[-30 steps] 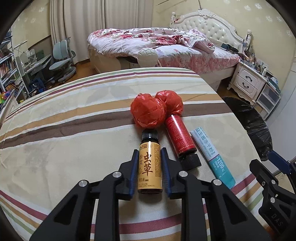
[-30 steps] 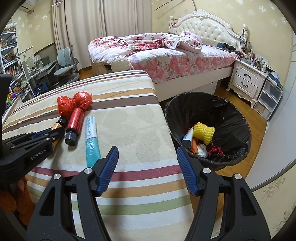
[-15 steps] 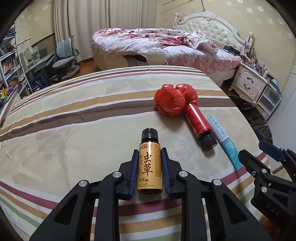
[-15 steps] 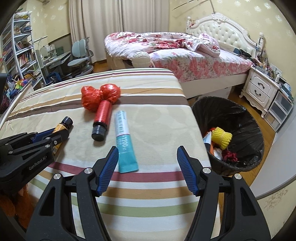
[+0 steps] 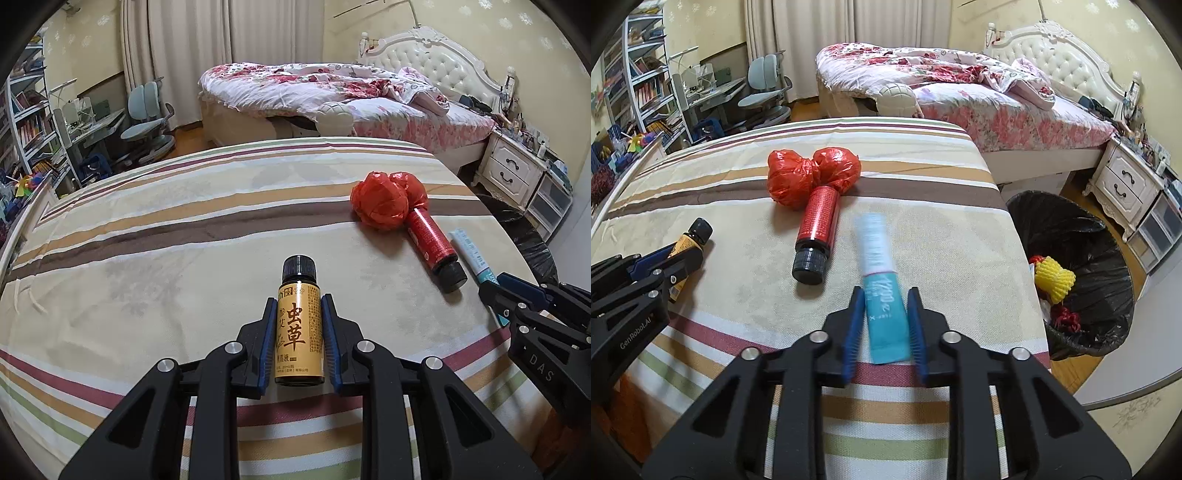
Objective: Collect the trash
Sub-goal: 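Grasp the teal tube with right tool while left tool holds amber bottle, then carry amber bottle and teal tube over the bin and open both tools, then move left tool back to the bed and grasp the red cylinder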
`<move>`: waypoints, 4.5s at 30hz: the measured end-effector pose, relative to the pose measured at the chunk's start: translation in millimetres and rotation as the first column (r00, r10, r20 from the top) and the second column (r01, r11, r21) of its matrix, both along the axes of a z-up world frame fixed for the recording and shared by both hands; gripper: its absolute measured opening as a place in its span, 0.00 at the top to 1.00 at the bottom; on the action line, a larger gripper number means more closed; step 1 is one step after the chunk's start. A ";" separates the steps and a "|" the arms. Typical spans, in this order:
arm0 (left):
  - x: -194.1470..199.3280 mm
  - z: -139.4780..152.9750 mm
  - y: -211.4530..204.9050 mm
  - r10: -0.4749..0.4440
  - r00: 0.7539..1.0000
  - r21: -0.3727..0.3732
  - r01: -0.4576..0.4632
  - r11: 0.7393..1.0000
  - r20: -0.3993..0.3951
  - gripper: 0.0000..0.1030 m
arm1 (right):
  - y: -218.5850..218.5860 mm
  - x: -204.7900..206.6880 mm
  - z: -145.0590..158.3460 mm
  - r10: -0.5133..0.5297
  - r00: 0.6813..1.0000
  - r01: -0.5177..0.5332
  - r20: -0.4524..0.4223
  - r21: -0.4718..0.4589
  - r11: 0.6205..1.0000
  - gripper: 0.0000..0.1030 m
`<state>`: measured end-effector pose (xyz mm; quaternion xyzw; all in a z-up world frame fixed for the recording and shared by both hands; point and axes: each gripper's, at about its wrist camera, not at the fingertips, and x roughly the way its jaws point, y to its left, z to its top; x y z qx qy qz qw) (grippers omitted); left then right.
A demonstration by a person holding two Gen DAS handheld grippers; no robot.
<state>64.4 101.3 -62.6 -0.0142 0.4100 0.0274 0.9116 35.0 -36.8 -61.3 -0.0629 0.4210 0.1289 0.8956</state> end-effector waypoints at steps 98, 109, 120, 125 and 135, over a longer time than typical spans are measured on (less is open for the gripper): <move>128.9 9.6 -254.4 -0.342 0.935 0.070 0.336 0.939 0.095 0.37 | -248.3 76.5 -8.0 -0.511 0.852 0.500 0.119 0.111 0.859 0.59; 109.8 20.2 -230.7 -0.310 0.944 0.075 0.303 0.950 0.113 0.32 | -241.9 56.2 -4.6 -0.521 0.846 0.511 0.113 0.106 0.853 0.44; 75.3 19.7 -186.7 -0.230 0.969 0.076 0.223 0.972 0.094 0.32 | -200.2 26.9 -6.6 -0.460 0.883 0.451 0.089 0.104 0.886 0.44; 60.0 17.8 -169.8 -0.183 0.979 0.074 0.176 0.982 0.087 0.32 | -183.2 13.4 -4.8 -0.432 0.897 0.423 0.088 0.108 0.900 0.44; 50.1 7.6 -135.5 -0.093 0.994 0.069 0.089 0.994 0.052 0.32 | -156.1 5.9 3.1 -0.378 0.921 0.368 0.095 0.107 0.924 0.43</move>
